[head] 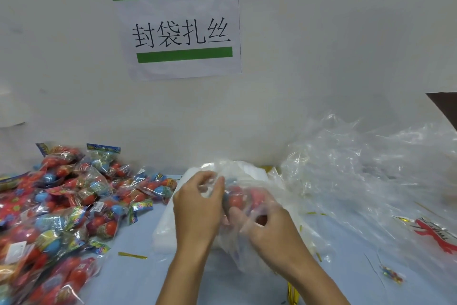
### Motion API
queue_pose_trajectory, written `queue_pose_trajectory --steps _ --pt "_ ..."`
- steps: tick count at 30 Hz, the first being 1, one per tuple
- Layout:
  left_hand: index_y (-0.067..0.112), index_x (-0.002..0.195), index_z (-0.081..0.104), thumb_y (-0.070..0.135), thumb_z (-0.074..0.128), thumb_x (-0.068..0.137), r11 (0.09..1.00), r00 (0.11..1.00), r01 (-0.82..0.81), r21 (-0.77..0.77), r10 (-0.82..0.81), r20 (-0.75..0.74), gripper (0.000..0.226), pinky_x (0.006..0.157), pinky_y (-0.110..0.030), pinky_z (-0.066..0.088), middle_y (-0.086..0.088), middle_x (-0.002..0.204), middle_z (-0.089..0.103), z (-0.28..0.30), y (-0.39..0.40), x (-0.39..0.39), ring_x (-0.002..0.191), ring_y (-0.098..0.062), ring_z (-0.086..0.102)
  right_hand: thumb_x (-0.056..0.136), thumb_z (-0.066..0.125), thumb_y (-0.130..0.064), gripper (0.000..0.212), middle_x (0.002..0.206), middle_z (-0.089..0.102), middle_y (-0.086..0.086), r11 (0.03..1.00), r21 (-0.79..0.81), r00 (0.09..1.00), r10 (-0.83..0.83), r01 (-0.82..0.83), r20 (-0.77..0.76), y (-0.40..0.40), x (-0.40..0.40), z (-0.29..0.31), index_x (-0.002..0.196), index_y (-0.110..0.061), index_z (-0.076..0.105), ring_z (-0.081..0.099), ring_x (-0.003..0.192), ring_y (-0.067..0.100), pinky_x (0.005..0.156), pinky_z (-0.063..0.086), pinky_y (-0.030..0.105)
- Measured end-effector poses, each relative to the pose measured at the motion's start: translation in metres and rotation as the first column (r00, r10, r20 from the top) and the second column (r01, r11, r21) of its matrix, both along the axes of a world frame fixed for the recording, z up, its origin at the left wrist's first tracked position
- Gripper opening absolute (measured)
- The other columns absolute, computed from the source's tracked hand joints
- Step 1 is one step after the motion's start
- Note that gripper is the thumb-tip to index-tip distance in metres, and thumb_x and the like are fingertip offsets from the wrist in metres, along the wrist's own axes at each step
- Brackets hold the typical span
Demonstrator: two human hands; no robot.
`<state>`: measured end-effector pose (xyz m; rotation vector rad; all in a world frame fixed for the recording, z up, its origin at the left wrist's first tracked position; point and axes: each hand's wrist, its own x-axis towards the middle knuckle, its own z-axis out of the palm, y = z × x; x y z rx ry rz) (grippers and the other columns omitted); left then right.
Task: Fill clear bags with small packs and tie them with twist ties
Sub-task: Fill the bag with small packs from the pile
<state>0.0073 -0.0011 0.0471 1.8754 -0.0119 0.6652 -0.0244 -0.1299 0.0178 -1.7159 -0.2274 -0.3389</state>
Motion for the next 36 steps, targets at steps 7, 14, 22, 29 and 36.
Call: queue_pose_trajectory --steps 7,14,22,29,36 --pt "0.020 0.084 0.059 0.020 0.057 0.099 0.968 0.963 -0.208 -0.143 0.228 0.141 0.014 0.060 -0.033 0.047 0.003 0.079 0.062 -0.003 0.013 0.006 0.074 -0.025 0.062 0.093 0.070 -0.018 0.013 0.079 0.073 -0.013 0.997 -0.070 0.995 -0.011 0.018 0.094 -0.001 -0.006 0.007 0.081 -0.023 0.069 0.072 0.085 0.001 0.067 0.053 0.010" --pt "0.026 0.084 0.059 0.023 0.057 0.098 0.996 0.978 0.001 -0.088 0.017 0.208 0.013 0.062 -0.039 0.054 0.005 0.081 0.066 -0.003 0.002 0.004 0.075 -0.024 0.067 0.089 0.067 -0.012 0.036 0.049 0.060 -0.004 0.912 -0.108 0.917 -0.399 0.396 -0.007 -0.010 0.005 0.002 0.053 -0.013 0.060 0.047 0.046 0.006 0.049 0.038 0.018" --pt "0.034 0.087 0.053 0.021 0.054 0.100 0.998 0.965 -0.061 -0.012 0.062 0.256 0.019 0.066 -0.026 0.049 0.010 0.084 0.065 -0.008 -0.004 0.005 0.082 -0.004 0.061 0.091 0.052 -0.015 0.040 0.051 0.053 -0.007 0.984 -0.070 0.958 -0.173 0.161 -0.230 -0.018 0.004 0.004 0.051 -0.013 0.055 0.052 0.052 0.007 0.067 0.053 0.030" --pt "0.022 0.096 0.047 0.021 0.041 0.105 0.889 0.954 -0.245 -0.387 0.293 0.069 0.011 0.070 -0.042 0.048 0.002 0.083 0.060 -0.010 0.009 0.010 0.077 -0.030 0.059 0.084 0.055 -0.007 0.029 0.069 0.075 -0.003 0.932 0.154 0.924 -0.351 0.328 0.151 -0.030 -0.008 0.019 0.074 -0.021 0.078 0.073 0.063 0.012 0.058 0.055 0.020" --pt "0.023 0.095 0.048 0.023 0.039 0.106 0.821 0.953 -0.297 -0.487 0.286 -0.100 0.014 0.062 -0.034 0.045 0.000 0.084 0.061 -0.013 0.015 0.012 0.073 -0.022 0.057 0.095 0.064 -0.037 0.037 0.106 0.063 -0.013 0.902 -0.327 0.901 -0.365 0.281 -0.234 -0.038 0.003 0.001 0.130 -0.030 0.057 0.062 0.095 0.006 0.081 0.049 0.025"
